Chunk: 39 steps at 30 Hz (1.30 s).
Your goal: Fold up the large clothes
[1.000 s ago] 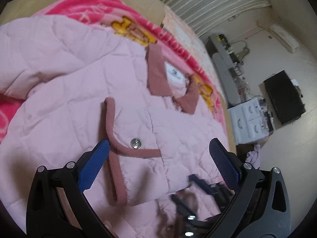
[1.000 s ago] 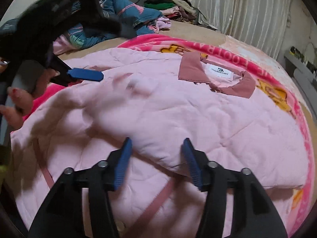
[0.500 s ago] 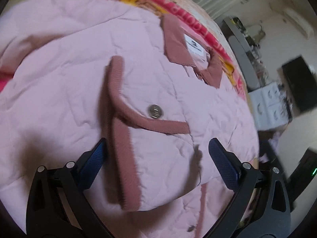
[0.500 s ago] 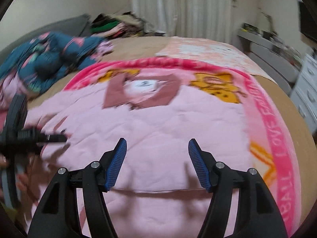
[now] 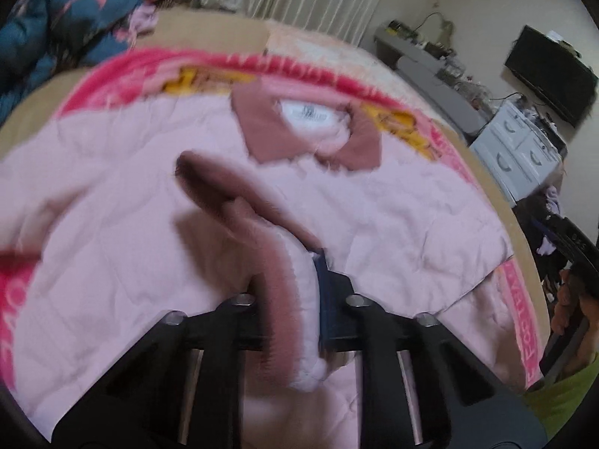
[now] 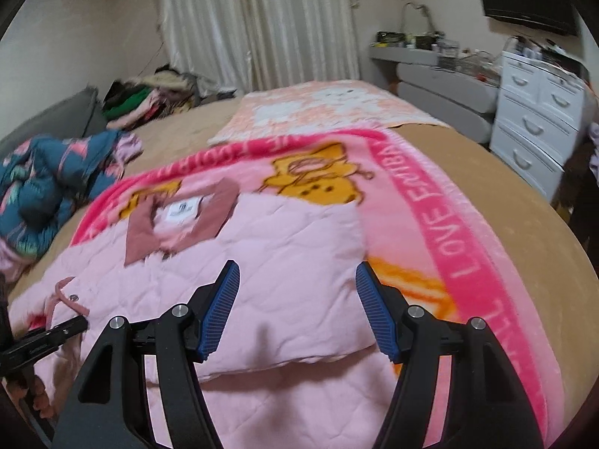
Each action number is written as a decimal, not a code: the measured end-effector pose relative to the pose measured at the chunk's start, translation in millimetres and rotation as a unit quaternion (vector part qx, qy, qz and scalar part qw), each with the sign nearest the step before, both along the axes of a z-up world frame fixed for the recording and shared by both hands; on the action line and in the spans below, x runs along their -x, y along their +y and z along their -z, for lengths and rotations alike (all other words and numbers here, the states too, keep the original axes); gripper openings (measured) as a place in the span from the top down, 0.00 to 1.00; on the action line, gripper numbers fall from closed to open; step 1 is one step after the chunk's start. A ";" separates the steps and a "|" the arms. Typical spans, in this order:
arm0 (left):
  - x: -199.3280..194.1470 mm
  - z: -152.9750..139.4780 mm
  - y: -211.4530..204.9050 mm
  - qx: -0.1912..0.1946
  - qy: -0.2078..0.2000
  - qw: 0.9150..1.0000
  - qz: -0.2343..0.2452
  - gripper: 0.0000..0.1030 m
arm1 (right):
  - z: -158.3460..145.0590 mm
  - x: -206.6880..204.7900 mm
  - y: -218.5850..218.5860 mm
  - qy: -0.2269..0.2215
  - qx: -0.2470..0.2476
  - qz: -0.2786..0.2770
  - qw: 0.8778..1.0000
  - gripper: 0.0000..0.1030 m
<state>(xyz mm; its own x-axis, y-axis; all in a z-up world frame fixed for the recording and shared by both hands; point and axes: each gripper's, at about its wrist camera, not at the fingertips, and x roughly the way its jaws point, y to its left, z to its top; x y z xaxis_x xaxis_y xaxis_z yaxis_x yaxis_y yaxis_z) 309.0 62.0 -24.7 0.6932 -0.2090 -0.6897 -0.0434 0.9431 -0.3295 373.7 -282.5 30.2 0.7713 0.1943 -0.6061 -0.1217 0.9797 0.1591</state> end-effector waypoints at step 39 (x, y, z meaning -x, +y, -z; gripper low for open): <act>-24.6 38.6 79.4 -0.035 0.059 0.995 -0.075 0.88 | 81.5 -41.6 64.8 0.119 0.080 -0.079 0.986 0.40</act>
